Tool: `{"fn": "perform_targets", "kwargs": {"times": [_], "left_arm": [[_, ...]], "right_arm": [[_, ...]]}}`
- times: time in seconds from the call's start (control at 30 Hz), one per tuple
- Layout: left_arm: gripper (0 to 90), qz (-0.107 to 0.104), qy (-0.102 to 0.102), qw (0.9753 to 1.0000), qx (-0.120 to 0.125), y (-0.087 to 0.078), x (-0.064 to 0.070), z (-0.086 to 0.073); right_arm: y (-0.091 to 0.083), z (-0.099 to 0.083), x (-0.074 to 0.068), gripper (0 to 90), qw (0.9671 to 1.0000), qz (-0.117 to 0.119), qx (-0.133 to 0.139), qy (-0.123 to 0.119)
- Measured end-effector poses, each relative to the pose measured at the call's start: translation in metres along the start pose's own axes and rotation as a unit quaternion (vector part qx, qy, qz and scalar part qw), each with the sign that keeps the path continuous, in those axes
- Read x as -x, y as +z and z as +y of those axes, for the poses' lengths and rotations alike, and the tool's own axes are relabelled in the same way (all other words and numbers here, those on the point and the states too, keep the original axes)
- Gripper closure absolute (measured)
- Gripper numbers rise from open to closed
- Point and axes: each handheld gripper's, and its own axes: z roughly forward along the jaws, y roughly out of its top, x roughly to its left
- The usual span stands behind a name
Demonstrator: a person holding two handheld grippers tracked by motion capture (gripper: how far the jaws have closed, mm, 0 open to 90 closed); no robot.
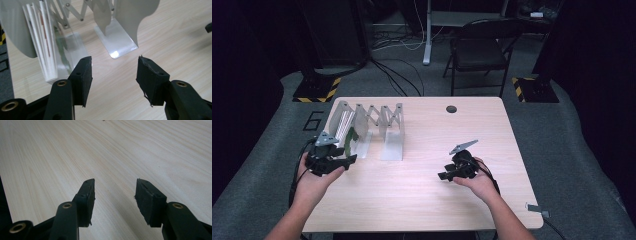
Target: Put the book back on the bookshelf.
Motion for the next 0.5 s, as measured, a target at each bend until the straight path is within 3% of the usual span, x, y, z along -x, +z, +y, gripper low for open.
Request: {"fn": "perform_targets", "kwargs": {"times": [0.07,0.37,0.5], "left_arm": [[46.1,-0.007,0.012,0.9999,-0.002,0.003,0.005,-0.002],[46.1,-0.026,0.029,0.9992,-0.009,0.028,0.024,-0.019],[46.3,-0.046,0.031,0.9984,-0.006,0.037,0.029,-0.029]], "right_arm": [[0.000,0.000,0.000,50.1,1.0000,-0.001,0.000,-0.001],[0.001,-0.001,0.000,50.0,1.0000,-0.003,0.004,0.008],[0.001,-0.001,-0.001,50.0,0.9999,-0.004,0.004,0.010]]}}
